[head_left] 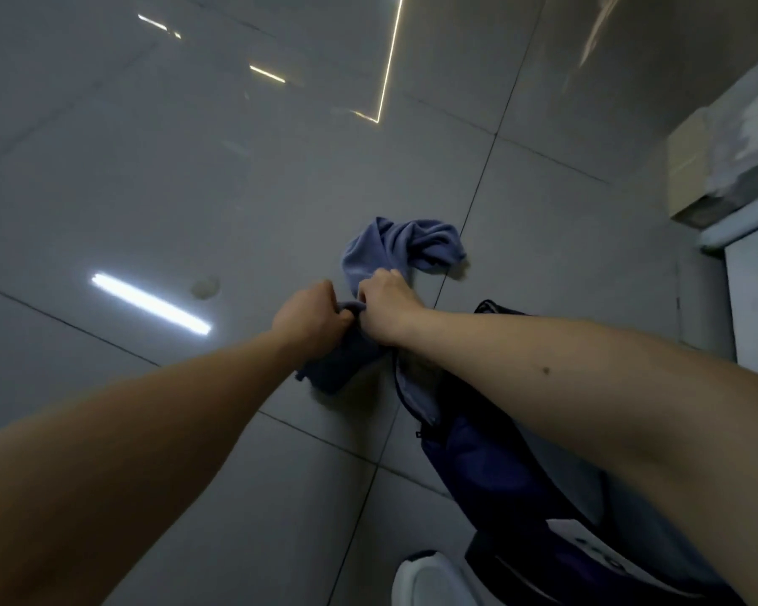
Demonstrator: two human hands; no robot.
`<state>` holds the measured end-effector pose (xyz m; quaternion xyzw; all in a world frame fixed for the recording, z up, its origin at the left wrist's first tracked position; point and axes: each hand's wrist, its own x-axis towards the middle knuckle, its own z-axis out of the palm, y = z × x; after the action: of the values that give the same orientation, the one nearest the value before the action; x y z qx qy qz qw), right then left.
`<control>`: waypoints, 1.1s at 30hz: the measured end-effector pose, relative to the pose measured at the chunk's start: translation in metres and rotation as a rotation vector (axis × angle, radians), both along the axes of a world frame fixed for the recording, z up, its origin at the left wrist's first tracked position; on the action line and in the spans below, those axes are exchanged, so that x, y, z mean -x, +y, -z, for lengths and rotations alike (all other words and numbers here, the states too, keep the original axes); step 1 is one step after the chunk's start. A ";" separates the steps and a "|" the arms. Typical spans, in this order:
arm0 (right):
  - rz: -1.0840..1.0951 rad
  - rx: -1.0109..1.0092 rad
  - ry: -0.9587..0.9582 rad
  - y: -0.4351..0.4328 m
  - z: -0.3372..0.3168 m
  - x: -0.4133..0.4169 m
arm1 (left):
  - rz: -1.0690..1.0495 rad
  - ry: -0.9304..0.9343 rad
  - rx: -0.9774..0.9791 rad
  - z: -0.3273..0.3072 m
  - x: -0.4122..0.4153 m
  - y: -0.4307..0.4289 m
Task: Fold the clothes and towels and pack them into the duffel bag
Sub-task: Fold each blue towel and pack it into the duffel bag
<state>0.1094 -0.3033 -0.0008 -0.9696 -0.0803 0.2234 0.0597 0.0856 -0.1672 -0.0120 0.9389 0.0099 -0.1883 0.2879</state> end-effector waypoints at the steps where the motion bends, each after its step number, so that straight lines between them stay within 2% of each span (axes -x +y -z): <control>1: 0.005 -0.028 -0.009 0.004 -0.013 0.003 | 0.004 -0.018 -0.007 -0.013 0.001 0.007; 6: 0.004 -0.104 -0.031 0.027 -0.100 0.018 | 0.048 -0.041 -0.035 -0.111 0.010 0.046; 10: 0.011 -0.182 -0.158 0.038 -0.171 0.037 | 0.151 -0.029 -0.112 -0.189 0.027 0.082; 13: 0.013 -0.226 -0.243 0.043 -0.226 0.054 | 0.143 -0.058 -0.183 -0.246 0.043 0.109; 16: 0.010 -0.312 -0.262 0.049 -0.270 0.073 | 0.099 -0.097 -0.118 -0.288 0.059 0.129; 20: -0.024 -0.349 -0.195 0.051 -0.285 0.105 | 0.063 -0.206 0.125 -0.301 0.084 0.133; 22: -0.044 -0.357 -0.138 0.051 -0.281 0.117 | 0.081 -0.252 0.179 -0.302 0.093 0.127; 26: -0.087 -0.416 -0.046 0.059 -0.271 0.127 | 0.186 -0.344 0.077 -0.291 0.097 0.120; 29: -0.073 -0.641 0.030 0.068 -0.273 0.126 | 0.297 -0.330 -0.049 -0.284 0.097 0.114; 31: -0.040 -0.724 0.027 0.072 -0.268 0.123 | 0.306 -0.337 -0.065 -0.281 0.098 0.108; 33: -0.023 -0.720 -0.006 0.073 -0.263 0.120 | 0.247 -0.347 -0.073 -0.280 0.096 0.105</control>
<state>-0.0103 -0.2306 0.2617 -0.8860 -0.1648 0.1785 0.3948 -0.0101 -0.0619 0.2677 0.9611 -0.1481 -0.0569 0.2260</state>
